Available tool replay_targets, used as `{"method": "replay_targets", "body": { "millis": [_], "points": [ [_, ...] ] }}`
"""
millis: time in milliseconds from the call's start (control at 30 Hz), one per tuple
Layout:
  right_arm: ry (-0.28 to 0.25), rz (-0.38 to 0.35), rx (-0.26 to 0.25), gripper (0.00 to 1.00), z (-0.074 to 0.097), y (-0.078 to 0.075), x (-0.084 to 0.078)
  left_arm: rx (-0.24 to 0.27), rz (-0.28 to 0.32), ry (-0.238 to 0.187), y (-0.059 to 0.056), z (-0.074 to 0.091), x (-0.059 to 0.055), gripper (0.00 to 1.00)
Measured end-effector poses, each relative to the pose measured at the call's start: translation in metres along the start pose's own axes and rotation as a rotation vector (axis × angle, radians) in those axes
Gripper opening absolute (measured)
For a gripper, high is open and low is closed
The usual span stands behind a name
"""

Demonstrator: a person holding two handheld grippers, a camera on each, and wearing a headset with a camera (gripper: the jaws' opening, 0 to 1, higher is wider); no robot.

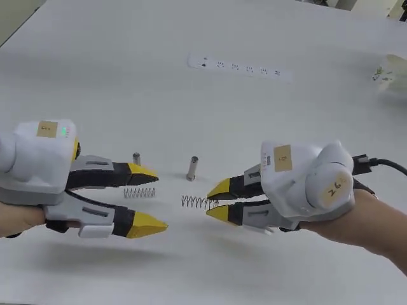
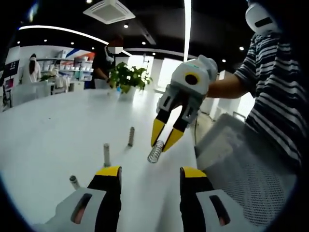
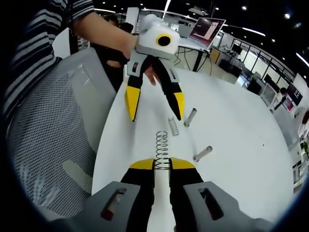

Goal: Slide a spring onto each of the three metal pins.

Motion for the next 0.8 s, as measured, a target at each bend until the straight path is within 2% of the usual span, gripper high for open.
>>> {"method": "replay_targets", "body": {
  "millis": [267, 400, 567, 800],
  "points": [
    [-0.010, 0.001, 0.005, 0.08, 0.000, 0.001, 0.002, -0.056, -0.013, -0.029, -0.003, -0.017, 0.005, 0.29],
    [-0.016, 0.004, 0.004, 0.08, 0.001, 0.001, 0.003, -0.068, -0.023, -0.036, -0.003, -0.022, 0.007, 0.21],
    [-0.020, 0.016, 0.006, 0.08, 0.001, 0.002, 0.006, -0.080, -0.031, -0.048, -0.003, -0.025, 0.008, 0.15],
    [-0.032, 0.003, -0.004, 0.08, 0.002, 0.001, 0.006, -0.091, -0.040, -0.039, -0.006, -0.029, 0.007, 0.10]
  ]
}}
Point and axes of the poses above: the centre of the closed fingertips' face, and the gripper's own axes: z roughly backward along the fingers, y roughly to its left, x roughly out of its top, the point moved 7 cm from there along z, roughly backward along the fingers, and after that the axes turned 1 degree about y, right-handed, at the moved point
